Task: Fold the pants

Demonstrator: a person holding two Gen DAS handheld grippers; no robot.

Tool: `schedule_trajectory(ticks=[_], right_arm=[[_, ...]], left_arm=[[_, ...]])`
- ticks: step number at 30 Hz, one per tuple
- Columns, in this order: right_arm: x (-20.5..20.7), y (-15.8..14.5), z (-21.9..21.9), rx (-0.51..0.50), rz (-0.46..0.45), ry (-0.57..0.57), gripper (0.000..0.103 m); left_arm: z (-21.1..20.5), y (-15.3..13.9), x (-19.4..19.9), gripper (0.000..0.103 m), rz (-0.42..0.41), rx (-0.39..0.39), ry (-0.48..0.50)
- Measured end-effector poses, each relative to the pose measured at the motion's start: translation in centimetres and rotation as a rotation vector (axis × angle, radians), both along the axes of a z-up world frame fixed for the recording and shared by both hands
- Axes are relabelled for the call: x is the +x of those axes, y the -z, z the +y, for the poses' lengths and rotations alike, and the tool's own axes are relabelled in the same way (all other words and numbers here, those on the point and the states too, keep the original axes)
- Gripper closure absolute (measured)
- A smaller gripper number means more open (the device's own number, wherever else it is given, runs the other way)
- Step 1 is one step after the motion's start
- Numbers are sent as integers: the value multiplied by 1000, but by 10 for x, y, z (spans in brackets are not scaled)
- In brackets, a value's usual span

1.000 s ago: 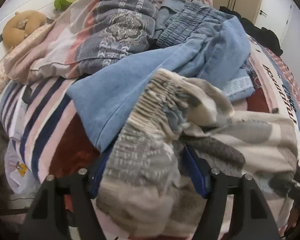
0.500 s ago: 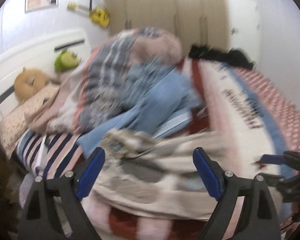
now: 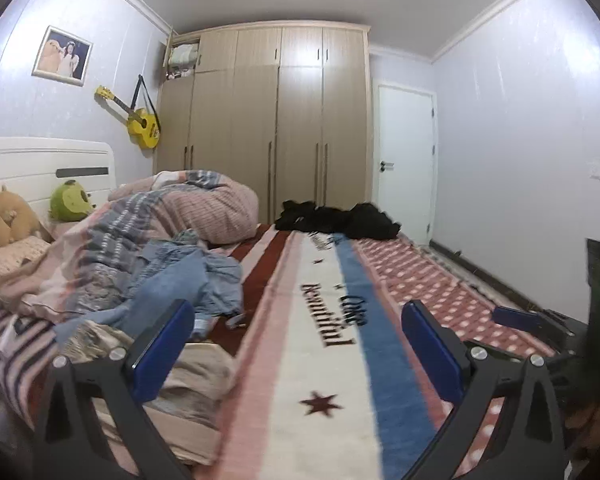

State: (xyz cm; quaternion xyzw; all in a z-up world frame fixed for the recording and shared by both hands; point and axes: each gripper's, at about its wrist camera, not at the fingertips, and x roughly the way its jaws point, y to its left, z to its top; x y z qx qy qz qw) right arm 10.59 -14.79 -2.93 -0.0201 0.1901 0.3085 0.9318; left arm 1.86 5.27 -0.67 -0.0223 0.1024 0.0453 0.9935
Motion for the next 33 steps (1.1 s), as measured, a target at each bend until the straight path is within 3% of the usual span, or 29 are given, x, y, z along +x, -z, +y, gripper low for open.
schedule_trajectory(ticks=[2,11,33], right_arm=[[-15,-3,-17,3,-36,45,1],[-43,-3,-50,5,-63,125,1],[-47,-4,-53,-6,-68,148,1]], left_arm=[[-10,0,0,1,-4,4,10],[-25,7,3,1,27,30,1],[-24,12,3,1,46,19,26]])
